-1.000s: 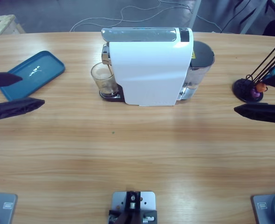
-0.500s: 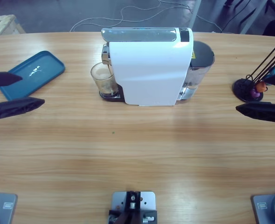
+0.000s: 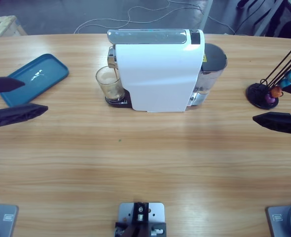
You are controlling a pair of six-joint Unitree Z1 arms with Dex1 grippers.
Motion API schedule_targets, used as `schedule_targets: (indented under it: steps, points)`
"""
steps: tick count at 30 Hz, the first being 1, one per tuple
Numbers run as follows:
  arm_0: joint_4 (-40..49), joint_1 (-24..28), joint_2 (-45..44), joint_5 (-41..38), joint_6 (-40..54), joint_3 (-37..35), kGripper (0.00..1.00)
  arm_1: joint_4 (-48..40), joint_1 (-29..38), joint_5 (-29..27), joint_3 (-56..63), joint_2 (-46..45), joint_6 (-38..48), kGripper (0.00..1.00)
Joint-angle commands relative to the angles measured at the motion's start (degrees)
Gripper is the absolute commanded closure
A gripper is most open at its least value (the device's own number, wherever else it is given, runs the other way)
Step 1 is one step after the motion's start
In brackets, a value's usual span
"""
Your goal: Pour coffee
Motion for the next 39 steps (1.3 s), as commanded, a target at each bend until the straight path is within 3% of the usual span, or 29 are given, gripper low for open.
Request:
schedule_targets:
  steps: [1, 21, 26, 30, 39]
  points:
    - [-0.1, -0.4, -2.2, -0.8, -0.5, 2.7, 0.0, 0.0, -0.9, 0.3, 1.2, -1.1, 0.6, 0.0]
    - [-0.1, -0.4, -3.5, -1.0, -2.4, 2.6, 0.0, 5.1, -0.9, 1.4, 0.5, -5.8, 0.3, 0.0]
    - [-1.3, -0.4, -3.6, -5.8, -1.2, 3.5, 0.0, 5.7, -0.9, 1.7, 0.1, -5.5, 0.2, 0.0]
    - [-1.4, -0.4, -3.5, -4.7, -0.1, 3.5, 0.0, 5.9, -0.9, 1.8, 0.4, -5.7, 0.2, 0.0]
    - [-1.2, -0.4, -3.5, -3.6, -1.8, 3.7, 0.0, 2.2, -0.9, 1.7, 2.4, -4.6, 0.1, 0.0]
